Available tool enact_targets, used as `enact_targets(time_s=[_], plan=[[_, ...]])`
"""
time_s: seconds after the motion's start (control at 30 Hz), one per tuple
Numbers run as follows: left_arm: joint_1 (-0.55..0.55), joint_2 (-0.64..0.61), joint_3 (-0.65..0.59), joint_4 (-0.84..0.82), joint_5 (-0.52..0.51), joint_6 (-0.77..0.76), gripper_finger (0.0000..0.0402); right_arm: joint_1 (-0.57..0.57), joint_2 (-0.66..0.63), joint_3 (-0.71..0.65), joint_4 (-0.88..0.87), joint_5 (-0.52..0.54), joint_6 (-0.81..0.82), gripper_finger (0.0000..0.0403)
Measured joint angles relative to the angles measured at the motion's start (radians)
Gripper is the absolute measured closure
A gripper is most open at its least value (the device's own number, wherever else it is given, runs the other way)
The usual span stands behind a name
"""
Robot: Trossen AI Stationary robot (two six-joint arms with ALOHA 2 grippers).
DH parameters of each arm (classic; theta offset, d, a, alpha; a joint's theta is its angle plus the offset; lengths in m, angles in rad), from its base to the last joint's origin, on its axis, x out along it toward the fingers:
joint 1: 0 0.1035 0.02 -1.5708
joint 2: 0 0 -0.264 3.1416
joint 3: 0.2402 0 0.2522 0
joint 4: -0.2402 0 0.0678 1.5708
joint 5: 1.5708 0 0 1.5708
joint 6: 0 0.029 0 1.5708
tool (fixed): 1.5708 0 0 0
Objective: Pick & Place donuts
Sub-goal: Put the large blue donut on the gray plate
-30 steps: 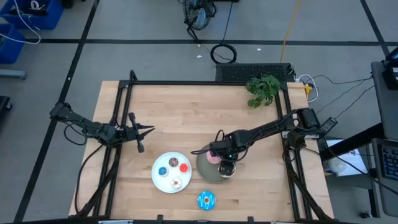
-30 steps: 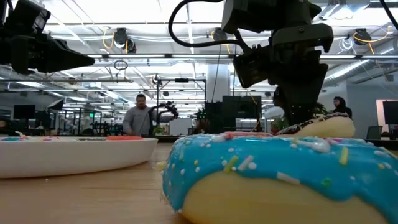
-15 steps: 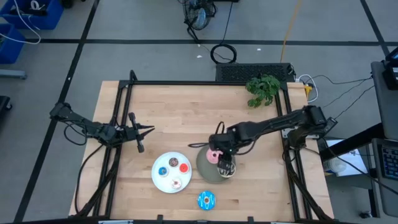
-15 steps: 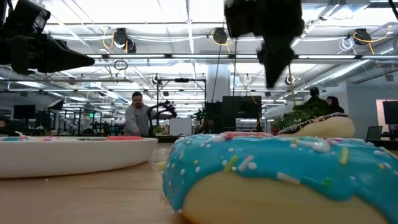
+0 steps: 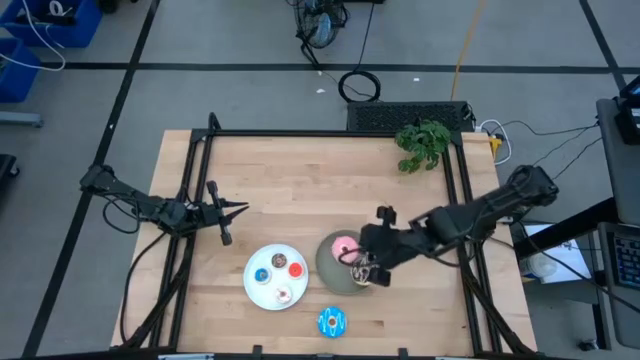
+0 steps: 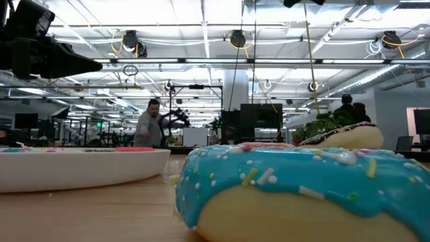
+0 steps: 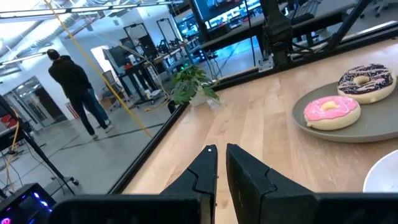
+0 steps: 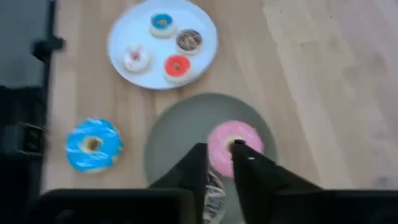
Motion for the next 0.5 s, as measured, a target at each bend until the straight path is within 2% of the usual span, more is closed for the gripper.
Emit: enact_targets(time_s=[0.07,0.13,0.23,0.37,0.5], plan=[[0.0,0.0,0.0,0.002,0.0,-0.001,0.036,0.028,-0.002,-0.001,-0.038,0.038,-0.001,0.0373],[0.0,0.0,0.0,0.002,0.0,-0.001,0.036,0.055,-0.002,-0.001,-0.068,0.083,-0.016,0.0394],[0.0,0.0,0.0,0.001,0.0,-0.004,0.036,0.083,-0.004,-0.025,-0.068,0.137,-0.017,0.039],[0.0,0.0,0.0,-0.006,0.001,-0.005,0.036,0.11,-0.002,-0.079,-0.051,0.154,0.015,0.0396],[0.0,0.0,0.0,-0.007,0.001,-0.005,0.036,0.14,-0.001,-0.201,0.13,0.18,-0.031,0.04]])
